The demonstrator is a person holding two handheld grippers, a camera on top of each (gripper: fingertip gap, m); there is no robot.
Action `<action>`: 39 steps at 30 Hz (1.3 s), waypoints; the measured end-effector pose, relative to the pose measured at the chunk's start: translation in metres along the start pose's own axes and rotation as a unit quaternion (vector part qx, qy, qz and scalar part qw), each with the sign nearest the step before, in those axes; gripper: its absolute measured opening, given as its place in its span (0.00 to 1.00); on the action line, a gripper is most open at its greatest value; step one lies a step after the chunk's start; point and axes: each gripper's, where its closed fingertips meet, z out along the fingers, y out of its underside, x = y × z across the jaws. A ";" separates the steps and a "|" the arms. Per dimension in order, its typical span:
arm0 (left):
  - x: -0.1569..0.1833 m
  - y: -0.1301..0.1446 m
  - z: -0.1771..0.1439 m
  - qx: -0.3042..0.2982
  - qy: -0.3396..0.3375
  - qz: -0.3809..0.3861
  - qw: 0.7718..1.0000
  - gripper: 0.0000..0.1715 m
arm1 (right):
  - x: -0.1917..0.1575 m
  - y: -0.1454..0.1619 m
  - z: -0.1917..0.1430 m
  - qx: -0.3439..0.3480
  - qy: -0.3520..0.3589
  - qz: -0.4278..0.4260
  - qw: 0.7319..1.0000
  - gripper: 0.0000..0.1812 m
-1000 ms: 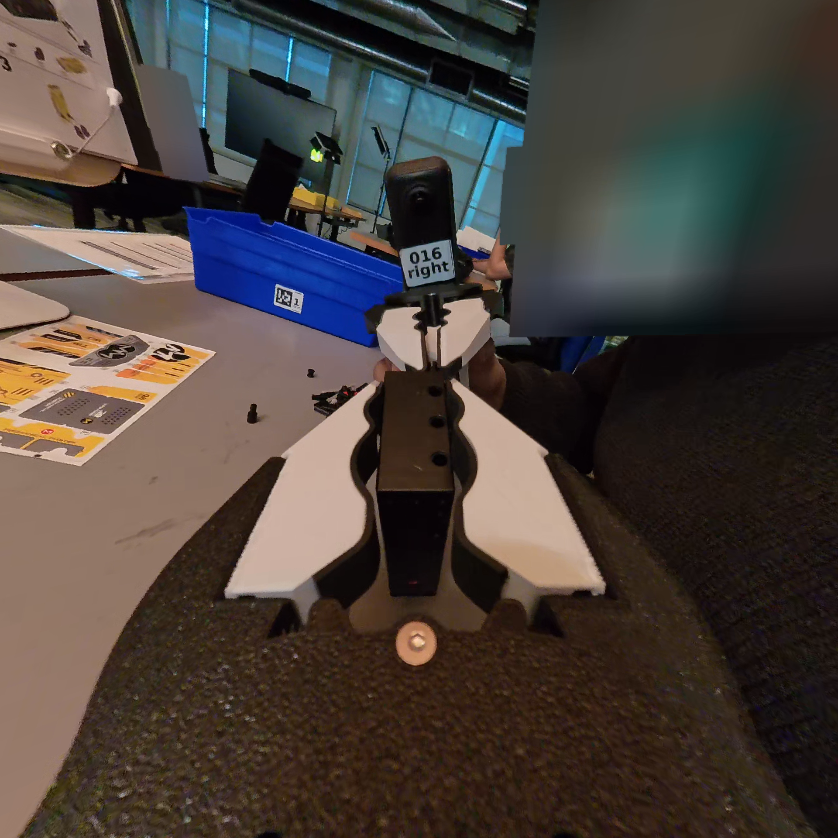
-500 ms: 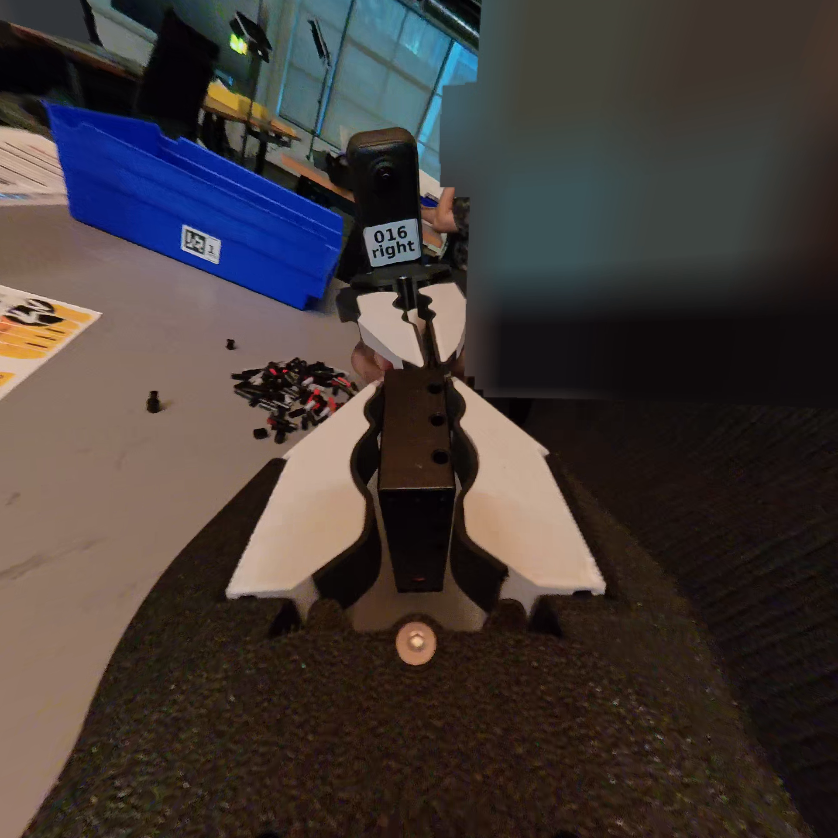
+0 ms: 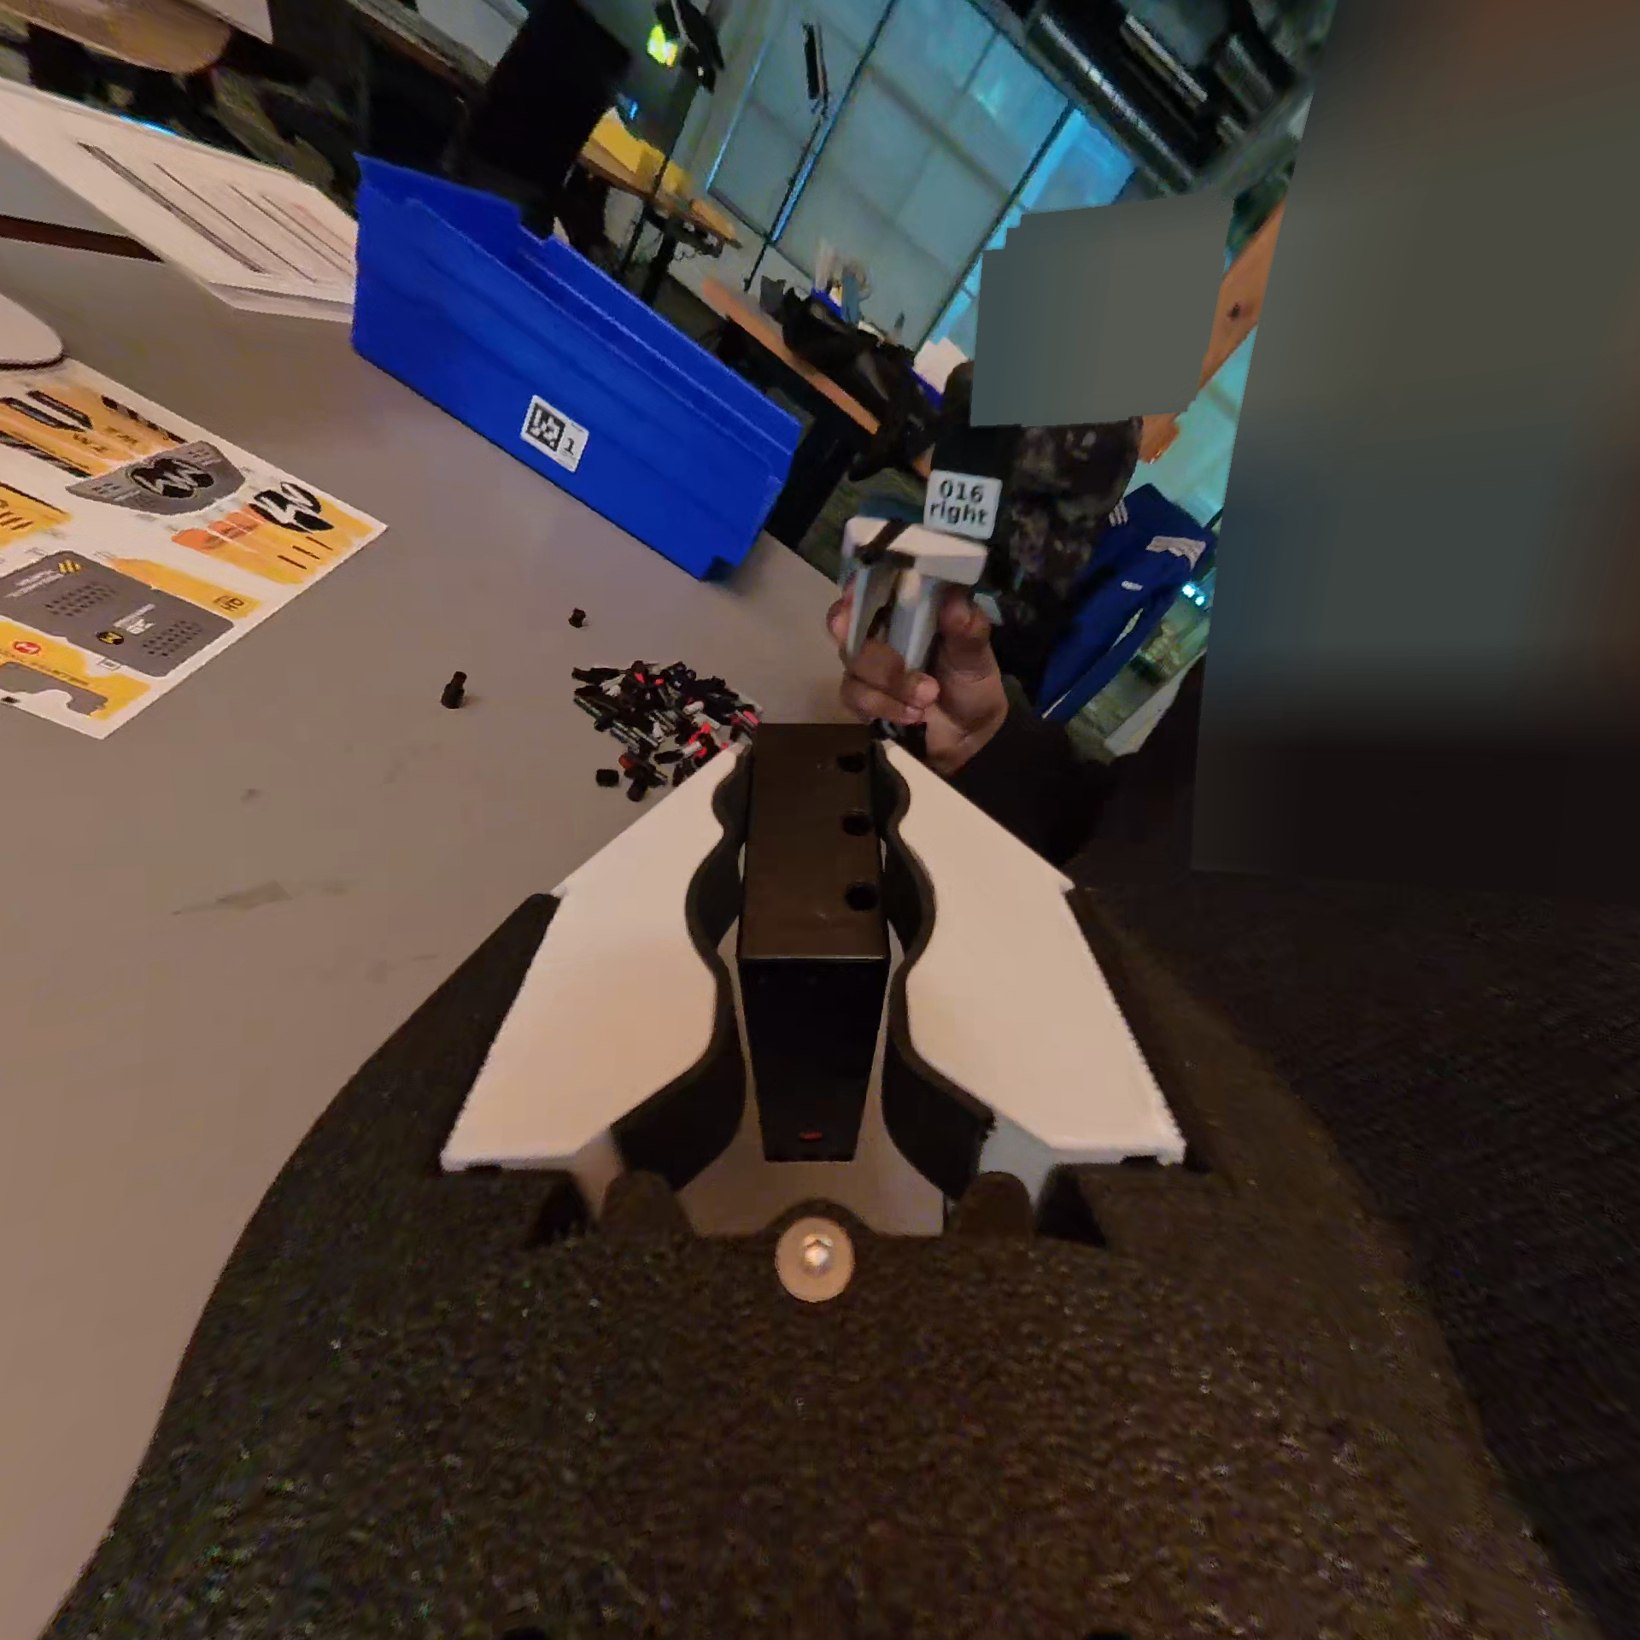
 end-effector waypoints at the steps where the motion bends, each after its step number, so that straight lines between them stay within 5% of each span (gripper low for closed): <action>1: -0.002 0.002 0.003 -0.006 -0.001 0.002 1.000 0.15 | -0.005 -0.003 0.001 0.009 -0.017 0.004 1.000 0.01; 4: -0.002 0.006 0.006 -0.006 0.001 0.004 1.000 0.15 | -0.010 0.005 0.005 -0.010 -0.033 0.004 0.999 0.02; 8: -0.011 0.015 0.009 -0.022 -0.021 0.004 1.000 0.15 | 0.023 0.056 0.006 -0.149 0.070 -0.028 0.986 0.02; 15: -0.047 0.030 0.030 -0.078 -0.043 -0.083 0.993 0.15 | 0.072 0.125 -0.016 -0.352 0.218 -0.130 0.901 0.03; 26: -0.091 0.046 0.057 -0.205 -0.031 -0.129 0.970 0.17 | 0.070 0.128 -0.016 -0.369 0.195 -0.160 0.895 0.12; 32: -0.102 0.048 0.068 -0.234 -0.035 -0.103 0.966 0.18 | 0.069 0.078 -0.019 -0.278 0.179 -0.159 0.930 0.12; 39: -0.121 0.061 0.073 -0.288 -0.096 -0.014 0.953 0.20 | 0.096 0.021 -0.025 -0.217 0.224 -0.207 0.927 0.12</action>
